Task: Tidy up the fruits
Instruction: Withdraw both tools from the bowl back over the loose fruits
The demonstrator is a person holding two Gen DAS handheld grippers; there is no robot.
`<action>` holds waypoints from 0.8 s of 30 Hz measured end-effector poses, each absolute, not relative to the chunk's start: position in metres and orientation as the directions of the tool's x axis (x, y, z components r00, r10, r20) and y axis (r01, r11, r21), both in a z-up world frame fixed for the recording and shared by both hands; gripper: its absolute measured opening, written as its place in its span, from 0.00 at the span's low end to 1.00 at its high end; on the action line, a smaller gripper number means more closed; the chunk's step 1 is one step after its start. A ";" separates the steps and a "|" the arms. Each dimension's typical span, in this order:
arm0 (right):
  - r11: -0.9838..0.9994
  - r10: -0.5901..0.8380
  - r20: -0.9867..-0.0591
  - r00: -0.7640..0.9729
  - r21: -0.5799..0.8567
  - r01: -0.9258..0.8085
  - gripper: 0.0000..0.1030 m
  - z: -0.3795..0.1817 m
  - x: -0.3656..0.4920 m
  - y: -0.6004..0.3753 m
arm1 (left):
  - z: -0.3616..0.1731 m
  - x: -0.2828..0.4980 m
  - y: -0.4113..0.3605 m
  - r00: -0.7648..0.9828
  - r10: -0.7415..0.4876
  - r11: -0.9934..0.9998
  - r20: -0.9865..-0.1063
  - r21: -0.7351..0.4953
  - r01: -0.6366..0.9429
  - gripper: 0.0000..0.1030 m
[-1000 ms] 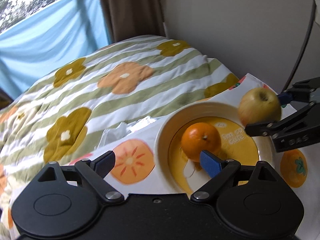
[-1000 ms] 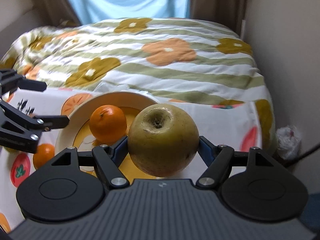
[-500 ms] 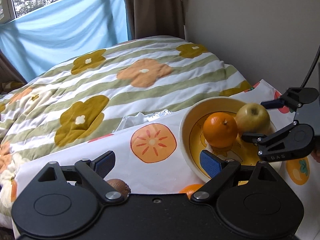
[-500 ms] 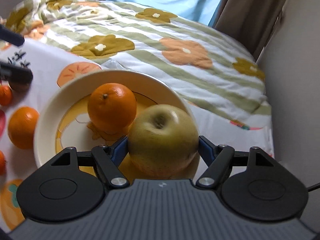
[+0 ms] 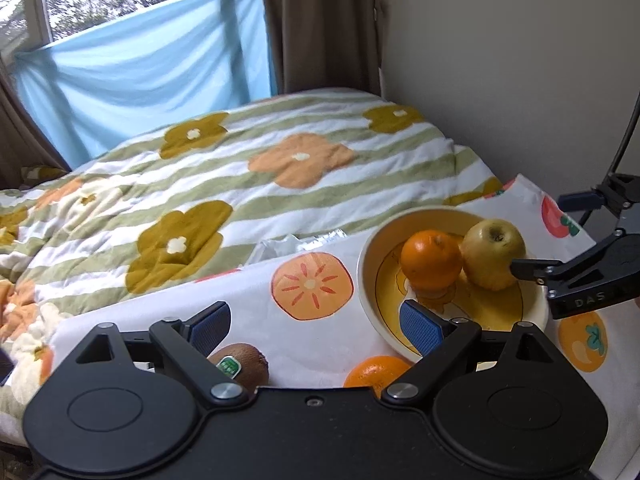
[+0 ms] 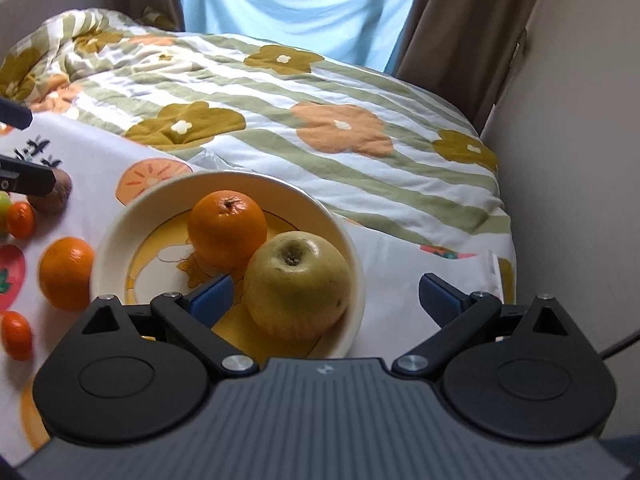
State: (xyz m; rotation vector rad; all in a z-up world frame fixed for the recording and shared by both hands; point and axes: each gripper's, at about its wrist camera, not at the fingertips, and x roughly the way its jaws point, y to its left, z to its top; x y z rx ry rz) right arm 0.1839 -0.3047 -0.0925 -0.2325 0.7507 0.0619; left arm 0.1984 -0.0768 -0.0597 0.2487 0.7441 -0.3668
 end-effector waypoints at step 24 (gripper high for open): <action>0.971 0.135 -0.640 0.756 -0.066 -0.229 1.00 -0.008 0.085 -0.258 | 0.003 0.047 -0.017 0.842 -0.028 0.998 -0.539 0.036 0.056 0.91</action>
